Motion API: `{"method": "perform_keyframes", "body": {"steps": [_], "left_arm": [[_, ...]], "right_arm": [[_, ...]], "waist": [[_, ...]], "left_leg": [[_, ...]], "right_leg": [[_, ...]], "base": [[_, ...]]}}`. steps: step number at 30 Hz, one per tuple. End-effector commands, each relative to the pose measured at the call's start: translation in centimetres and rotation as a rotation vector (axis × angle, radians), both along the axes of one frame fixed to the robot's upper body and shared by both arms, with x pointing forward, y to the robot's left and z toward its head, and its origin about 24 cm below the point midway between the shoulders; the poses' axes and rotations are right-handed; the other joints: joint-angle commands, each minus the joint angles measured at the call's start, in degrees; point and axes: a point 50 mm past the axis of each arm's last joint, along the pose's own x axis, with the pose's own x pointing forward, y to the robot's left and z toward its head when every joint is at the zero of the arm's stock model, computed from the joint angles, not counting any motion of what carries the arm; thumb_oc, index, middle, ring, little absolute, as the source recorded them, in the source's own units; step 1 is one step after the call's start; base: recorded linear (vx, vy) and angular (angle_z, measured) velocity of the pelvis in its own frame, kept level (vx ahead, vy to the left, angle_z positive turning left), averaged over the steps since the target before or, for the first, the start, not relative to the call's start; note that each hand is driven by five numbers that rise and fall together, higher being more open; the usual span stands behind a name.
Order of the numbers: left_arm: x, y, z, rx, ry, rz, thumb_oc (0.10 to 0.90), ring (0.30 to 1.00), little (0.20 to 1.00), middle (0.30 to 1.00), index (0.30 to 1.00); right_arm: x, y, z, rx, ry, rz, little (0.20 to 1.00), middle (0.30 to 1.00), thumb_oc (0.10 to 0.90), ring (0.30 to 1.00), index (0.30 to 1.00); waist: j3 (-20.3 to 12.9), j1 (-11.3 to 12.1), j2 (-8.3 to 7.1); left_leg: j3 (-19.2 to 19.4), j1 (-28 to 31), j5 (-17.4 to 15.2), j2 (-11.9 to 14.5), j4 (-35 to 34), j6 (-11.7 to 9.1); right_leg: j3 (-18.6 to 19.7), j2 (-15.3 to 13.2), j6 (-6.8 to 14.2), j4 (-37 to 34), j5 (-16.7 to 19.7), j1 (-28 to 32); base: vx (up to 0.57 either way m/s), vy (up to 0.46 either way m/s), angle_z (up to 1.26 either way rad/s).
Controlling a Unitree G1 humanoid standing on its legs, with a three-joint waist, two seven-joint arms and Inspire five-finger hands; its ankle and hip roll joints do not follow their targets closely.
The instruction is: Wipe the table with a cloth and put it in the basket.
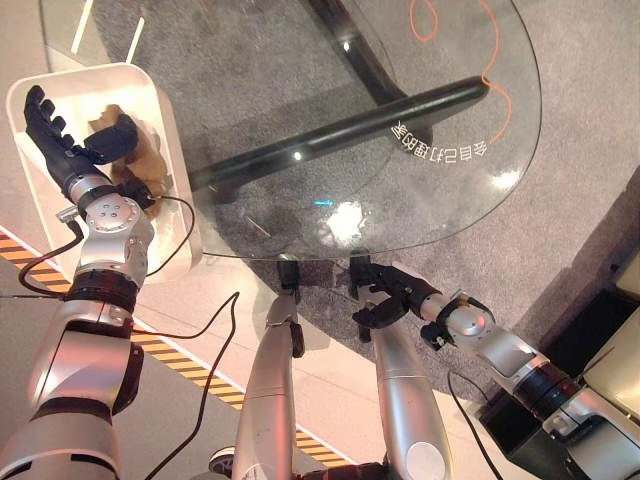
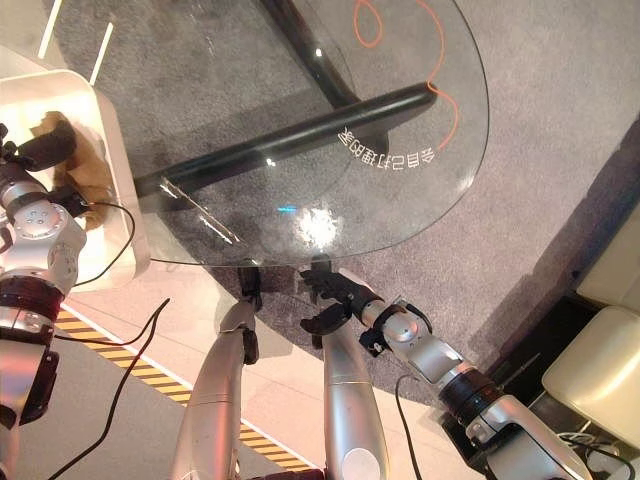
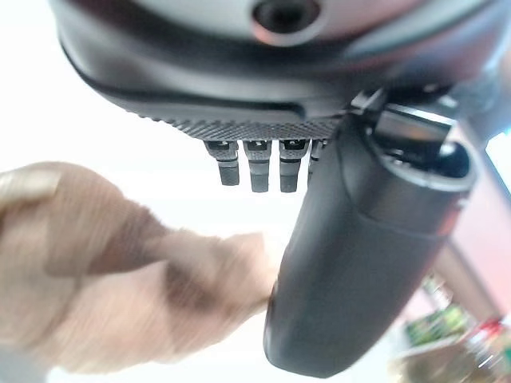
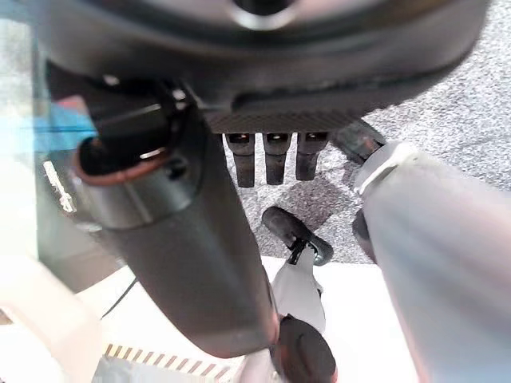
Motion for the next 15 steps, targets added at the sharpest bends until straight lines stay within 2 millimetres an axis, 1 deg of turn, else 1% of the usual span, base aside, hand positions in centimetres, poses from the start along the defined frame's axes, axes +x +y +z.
{"method": "perform_keyframes", "body": {"steps": [1,3,4,6,7,10,13,15], "left_arm": [[-3.1,2.3,5.5,0.099,-0.286,0.06,0.8,0.9,0.9,0.9,0.9],[-3.6,1.8,6.3,0.128,-0.342,0.025,0.8,0.9,0.9,0.9,0.9],[-3.8,1.7,6.3,0.139,-0.348,0.017,0.8,0.9,0.9,0.9,0.9],[-4.1,1.4,6.8,0.162,-0.384,-0.003,0.8,0.9,0.9,0.9,0.9],[-4.4,1.1,7.0,0.186,-0.405,-0.024,0.8,0.9,0.9,0.9,0.9],[-4.6,0.4,6.7,0.218,-0.425,-0.08,0.8,0.9,0.9,0.9,0.9],[-4.5,-0.1,5.0,0.243,-0.38,-0.15,0.8,0.9,0.9,0.9,0.9],[-4.5,-1.2,1.9,0.249,-0.28,-0.231,0.8,0.9,0.9,0.9,0.9]], "right_arm": [[-1.5,1.3,0.3,0.129,-0.04,0.036,0.9,0.9,0.8,0.9,0.9],[-1.9,1.0,-0.4,0.128,-0.033,0.02,0.9,0.9,0.8,0.9,0.9],[-2.1,0.9,-0.7,0.129,-0.024,0.015,0.9,0.9,0.8,0.9,0.9],[-2.2,0.8,-0.9,0.13,-0.022,0.006,0.9,0.9,0.8,0.9,0.9],[-2.5,0.5,-1.4,0.129,-0.013,-0.007,0.9,0.9,0.8,0.9,0.9],[-2.8,0.3,-2.0,0.138,0.003,-0.029,0.9,0.9,0.8,0.9,0.9],[-3.1,-0.1,-3.0,0.135,0.022,-0.064,0.9,0.9,0.8,0.9,0.9],[-3.8,-0.6,-4.3,0.154,0.061,-0.12,0.9,0.9,0.8,0.9,0.9]], "waist": [[-1.32,1.28,0.79],[-1.32,1.7,1.14],[-1.32,1.78,1.22],[-1.32,1.97,1.39],[-1.32,2.17,1.56],[-1.32,2.53,1.67],[-1.32,3.04,1.67],[-3.15,3.64,1.56]], "left_leg": [[0.52,6.27,-6.79,-4.04,1.65,0.85],[0.18,8.87,-6.86,-4.06,0.99,0.8],[0.08,9.91,-7.27,-4.07,0.95,0.78],[-0.01,11.06,-6.94,-4.05,0.5,0.7],[-0.19,12.86,-6.95,-4.01,-0.02,0.61],[-0.6,15.72,-7.02,-4.03,-0.97,0.48],[-1.29,19.44,-7.05,-4.05,-2.45,0.24],[-2.03,21.94,-6.96,-4.15,-4.19,0.09]], "right_leg": [[1.8,3.13,1.06,-5.34,-1.41,6.53],[1.38,2.98,0.87,-5.8,-1.93,9.25],[1.3,2.93,0.84,-5.78,-2.47,10.33],[1.21,2.87,0.76,-6.25,-2.38,11.65],[1.0,2.7,0.74,-6.64,-2.66,13.59],[0.7,2.5,0.74,-7.48,-3.01,16.65],[0.33,2.26,0.95,-8.73,-3.2,20.53],[0.15,2.01,1.24,-10.05,-3.31,23.19]], "base": [[-0.04,-0.066,0.09],[-0.02,-0.056,0.04],[-0.02,-0.046,0.02],[-0.03,-0.043,0.02],[-0.03,-0.063,0.0],[-0.03,-0.062,0.0],[-0.02,-0.073,0.02],[0.01,-0.092,0.06]]}}
